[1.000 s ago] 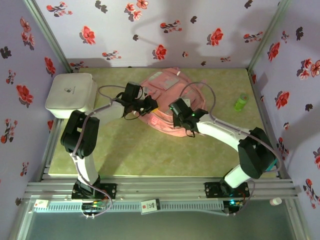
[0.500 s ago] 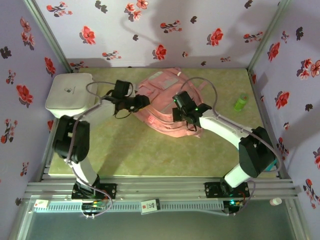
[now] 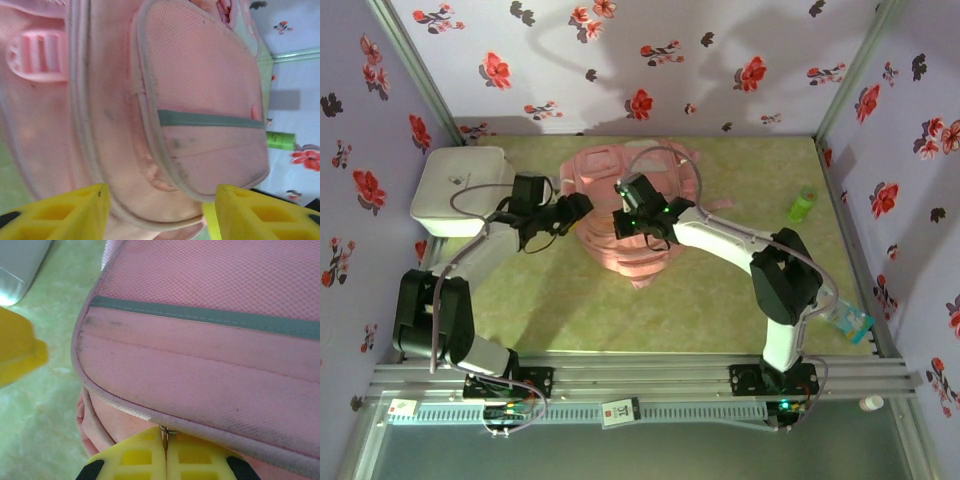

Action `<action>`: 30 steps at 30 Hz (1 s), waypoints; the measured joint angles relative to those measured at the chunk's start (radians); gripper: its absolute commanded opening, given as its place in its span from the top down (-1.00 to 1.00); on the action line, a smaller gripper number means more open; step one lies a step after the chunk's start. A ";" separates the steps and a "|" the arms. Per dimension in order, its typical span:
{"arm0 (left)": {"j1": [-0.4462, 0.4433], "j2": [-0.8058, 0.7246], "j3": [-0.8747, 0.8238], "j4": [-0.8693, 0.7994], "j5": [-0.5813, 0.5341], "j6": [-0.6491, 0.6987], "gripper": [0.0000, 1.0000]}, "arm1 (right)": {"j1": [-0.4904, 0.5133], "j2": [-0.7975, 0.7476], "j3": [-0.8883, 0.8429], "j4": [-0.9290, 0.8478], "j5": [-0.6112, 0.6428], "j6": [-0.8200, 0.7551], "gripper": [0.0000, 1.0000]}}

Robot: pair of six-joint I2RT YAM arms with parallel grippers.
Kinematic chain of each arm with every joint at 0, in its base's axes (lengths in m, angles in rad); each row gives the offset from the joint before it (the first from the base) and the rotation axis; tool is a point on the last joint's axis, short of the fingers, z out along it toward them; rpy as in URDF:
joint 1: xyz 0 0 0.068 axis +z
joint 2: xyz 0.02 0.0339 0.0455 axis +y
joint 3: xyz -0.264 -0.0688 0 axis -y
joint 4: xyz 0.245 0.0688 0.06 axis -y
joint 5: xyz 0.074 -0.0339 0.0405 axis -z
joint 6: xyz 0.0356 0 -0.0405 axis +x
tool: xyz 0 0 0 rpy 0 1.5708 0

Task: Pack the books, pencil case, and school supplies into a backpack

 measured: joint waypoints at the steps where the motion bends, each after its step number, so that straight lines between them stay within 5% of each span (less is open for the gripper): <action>1: 0.000 0.010 -0.001 0.024 0.009 -0.019 -0.02 | 0.001 0.005 0.003 0.006 -0.006 0.006 1.00; 18: 0.000 0.108 -0.002 0.141 0.042 -0.111 0.34 | 0.000 0.008 0.005 0.019 -0.029 0.059 1.00; 30: 0.000 0.115 -0.001 0.138 0.049 -0.094 0.88 | 0.000 0.011 0.000 0.013 -0.012 0.059 1.00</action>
